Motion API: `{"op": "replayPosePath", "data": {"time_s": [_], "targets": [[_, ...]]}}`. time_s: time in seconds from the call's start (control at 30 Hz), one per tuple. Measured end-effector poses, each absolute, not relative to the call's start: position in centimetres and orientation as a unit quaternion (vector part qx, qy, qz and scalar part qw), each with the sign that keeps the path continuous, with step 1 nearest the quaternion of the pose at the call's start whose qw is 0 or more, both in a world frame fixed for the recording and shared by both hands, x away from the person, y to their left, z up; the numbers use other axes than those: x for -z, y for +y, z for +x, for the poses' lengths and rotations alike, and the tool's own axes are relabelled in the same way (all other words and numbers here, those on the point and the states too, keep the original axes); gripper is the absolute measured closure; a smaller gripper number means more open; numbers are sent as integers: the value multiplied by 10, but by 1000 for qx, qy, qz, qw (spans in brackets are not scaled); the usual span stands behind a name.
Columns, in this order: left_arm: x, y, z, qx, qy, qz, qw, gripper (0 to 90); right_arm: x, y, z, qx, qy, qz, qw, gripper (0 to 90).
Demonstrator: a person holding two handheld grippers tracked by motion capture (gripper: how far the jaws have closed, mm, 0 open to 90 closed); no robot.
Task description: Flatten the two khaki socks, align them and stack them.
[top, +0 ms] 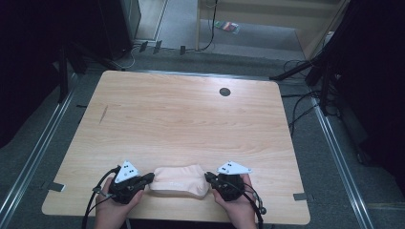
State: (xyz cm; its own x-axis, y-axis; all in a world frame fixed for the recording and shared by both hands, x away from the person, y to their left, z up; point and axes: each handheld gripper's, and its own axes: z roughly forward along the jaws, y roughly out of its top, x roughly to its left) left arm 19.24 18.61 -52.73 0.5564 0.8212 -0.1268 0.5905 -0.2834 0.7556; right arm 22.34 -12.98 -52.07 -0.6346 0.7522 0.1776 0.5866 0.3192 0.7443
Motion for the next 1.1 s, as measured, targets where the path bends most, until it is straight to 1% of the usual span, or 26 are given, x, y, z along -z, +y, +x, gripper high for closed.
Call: {"op": "replayPosePath", "data": {"time_s": [0.17, 0.23, 0.27, 0.3, 0.33, 0.37, 0.4, 0.43, 0.47, 0.5, 0.7, 0.83, 0.9, 0.97, 1.0, 1.03, 1.07, 1.1], "targets": [[529, 181, 190, -172, 432, 801, 378, 893, 524, -128, 223, -406, 811, 411, 95, 875], [531, 180, 189, -175, 427, 804, 375, 873, 525, -127, 223, -402, 815, 407, 91, 872], [531, 180, 189, -175, 427, 804, 375, 827, 526, -127, 223, -401, 818, 404, 82, 865], [532, 180, 189, -175, 426, 804, 376, 754, 527, -127, 224, -402, 821, 400, 72, 846], [532, 180, 189, -175, 426, 804, 376, 693, 527, -127, 224, -402, 821, 400, 72, 846], [532, 181, 189, -173, 427, 803, 378, 693, 528, -127, 224, -404, 820, 399, 70, 795], [532, 182, 189, -176, 431, 797, 384, 628, 529, -127, 223, -409, 818, 398, 78, 714], [531, 185, 191, -168, 437, 790, 397, 555, 528, -128, 223, -413, 812, 402, 90, 670], [531, 185, 191, -168, 437, 790, 397, 539, 528, -128, 223, -413, 812, 402, 90, 670], [531, 191, 194, -143, 445, 777, 422, 525, 527, -130, 224, -418, 806, 408, 96, 622], [530, 205, 197, -124, 458, 754, 455, 521, 525, -133, 223, -423, 799, 414, 100, 618], [529, 211, 198, -143, 460, 743, 463, 514, 525, -133, 222, -425, 797, 416, 103, 606], [528, 215, 199, -162, 462, 735, 468, 483, 524, -136, 223, -431, 793, 418, 107, 588], [529, 220, 200, -177, 464, 723, 481, 422, 523, -140, 224, -437, 786, 421, 116, 550], [529, 225, 202, -179, 468, 713, 491, 376, 521, -146, 226, -443, 776, 429, 130, 475], [530, 227, 203, -183, 468, 710, 494, 355, 521, -149, 227, -446, 773, 431, 134, 447], [530, 227, 203, -183, 468, 710, 494, 322, 521, -149, 227, -446, 773, 431, 134, 447], [532, 232, 205, -188, 472, 705, 495, 297, 520, -156, 230, -451, 764, 438, 142, 380]]}}
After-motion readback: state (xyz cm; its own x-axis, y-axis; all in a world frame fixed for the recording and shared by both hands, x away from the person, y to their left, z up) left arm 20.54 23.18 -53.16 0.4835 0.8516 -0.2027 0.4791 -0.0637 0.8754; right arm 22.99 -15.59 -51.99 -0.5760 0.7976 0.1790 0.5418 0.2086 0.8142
